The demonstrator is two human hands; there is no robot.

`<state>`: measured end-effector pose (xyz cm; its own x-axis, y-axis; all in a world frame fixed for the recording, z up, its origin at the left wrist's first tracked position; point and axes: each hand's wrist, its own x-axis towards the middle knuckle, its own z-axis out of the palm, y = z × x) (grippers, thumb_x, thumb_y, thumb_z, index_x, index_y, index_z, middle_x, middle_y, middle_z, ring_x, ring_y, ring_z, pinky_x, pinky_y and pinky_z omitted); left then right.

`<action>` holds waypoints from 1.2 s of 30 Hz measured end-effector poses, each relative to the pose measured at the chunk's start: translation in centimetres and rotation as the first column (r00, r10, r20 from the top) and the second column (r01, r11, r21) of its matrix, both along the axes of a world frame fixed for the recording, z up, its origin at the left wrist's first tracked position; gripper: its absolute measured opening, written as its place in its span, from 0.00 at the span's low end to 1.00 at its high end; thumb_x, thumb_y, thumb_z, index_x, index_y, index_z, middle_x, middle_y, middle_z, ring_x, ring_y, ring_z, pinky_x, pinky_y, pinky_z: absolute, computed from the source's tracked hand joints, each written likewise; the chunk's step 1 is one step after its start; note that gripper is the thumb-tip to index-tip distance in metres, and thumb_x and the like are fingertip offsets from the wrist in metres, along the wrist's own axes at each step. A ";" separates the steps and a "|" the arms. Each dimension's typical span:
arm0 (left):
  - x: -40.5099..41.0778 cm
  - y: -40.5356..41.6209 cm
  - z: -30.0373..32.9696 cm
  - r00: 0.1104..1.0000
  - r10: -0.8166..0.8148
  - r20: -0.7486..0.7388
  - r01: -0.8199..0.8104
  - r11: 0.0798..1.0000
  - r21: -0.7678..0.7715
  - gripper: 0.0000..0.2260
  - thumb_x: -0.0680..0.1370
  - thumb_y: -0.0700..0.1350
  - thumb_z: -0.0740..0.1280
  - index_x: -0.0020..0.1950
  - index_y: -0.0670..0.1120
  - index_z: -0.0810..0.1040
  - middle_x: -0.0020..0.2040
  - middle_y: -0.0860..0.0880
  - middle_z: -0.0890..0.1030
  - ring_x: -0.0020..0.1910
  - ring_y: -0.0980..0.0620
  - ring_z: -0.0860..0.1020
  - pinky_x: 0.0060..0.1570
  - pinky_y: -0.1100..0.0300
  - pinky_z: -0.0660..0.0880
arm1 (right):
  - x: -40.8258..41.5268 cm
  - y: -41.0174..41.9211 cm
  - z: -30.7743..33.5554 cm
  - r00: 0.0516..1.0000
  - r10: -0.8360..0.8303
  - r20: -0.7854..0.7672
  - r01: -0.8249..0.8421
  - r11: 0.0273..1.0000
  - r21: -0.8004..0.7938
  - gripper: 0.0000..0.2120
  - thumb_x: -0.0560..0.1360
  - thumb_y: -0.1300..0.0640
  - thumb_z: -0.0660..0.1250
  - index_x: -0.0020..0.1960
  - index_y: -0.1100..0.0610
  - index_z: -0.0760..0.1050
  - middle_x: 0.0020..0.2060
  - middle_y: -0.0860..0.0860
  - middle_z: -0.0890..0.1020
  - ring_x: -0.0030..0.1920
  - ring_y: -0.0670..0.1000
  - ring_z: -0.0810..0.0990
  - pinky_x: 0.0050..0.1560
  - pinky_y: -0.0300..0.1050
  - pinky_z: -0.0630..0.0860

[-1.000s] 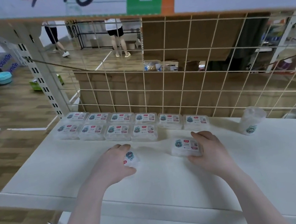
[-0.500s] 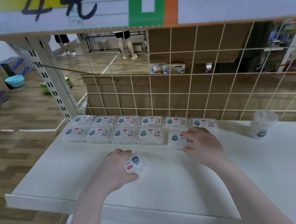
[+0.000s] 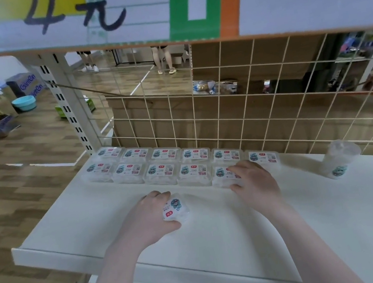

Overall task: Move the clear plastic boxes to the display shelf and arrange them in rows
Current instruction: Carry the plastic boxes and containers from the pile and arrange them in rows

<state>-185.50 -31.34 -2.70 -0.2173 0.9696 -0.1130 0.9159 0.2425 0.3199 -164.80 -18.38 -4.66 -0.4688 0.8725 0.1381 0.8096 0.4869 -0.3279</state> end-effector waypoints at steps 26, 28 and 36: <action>-0.5 0.0 -0.6 0.982 -0.182 -0.043 0.183 0.983 0.019 0.27 0.72 0.55 0.68 0.68 0.48 0.68 0.62 0.50 0.72 0.61 0.49 0.71 0.57 0.55 0.71 | 5.3 -6.1 -1.8 0.935 -0.354 0.006 0.353 0.934 0.055 0.17 0.73 0.59 0.67 0.61 0.61 0.76 0.58 0.59 0.78 0.56 0.61 0.75 0.55 0.51 0.70; 0.0 0.2 -0.6 0.982 -0.184 -0.053 0.185 0.983 0.021 0.26 0.72 0.55 0.68 0.67 0.47 0.69 0.61 0.49 0.72 0.60 0.48 0.72 0.57 0.55 0.71 | 6.4 -6.7 -2.1 0.922 -0.387 0.030 0.385 0.921 0.059 0.16 0.74 0.58 0.67 0.60 0.61 0.77 0.56 0.59 0.79 0.55 0.61 0.75 0.54 0.51 0.71; 4.4 0.7 -0.3 0.989 -0.133 -0.061 0.133 0.991 -0.002 0.25 0.71 0.56 0.68 0.64 0.47 0.70 0.56 0.49 0.73 0.56 0.49 0.73 0.52 0.56 0.73 | 10.7 -5.9 -1.9 0.917 -0.398 0.040 0.393 0.914 0.098 0.16 0.77 0.54 0.63 0.63 0.56 0.74 0.58 0.55 0.77 0.59 0.58 0.73 0.57 0.47 0.67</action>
<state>-181.11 -30.68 -2.98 -0.0931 0.9905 -0.1017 0.9576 0.1170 0.2632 -154.11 -24.26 -6.54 -0.0975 0.9740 0.2043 0.9581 0.1474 -0.2455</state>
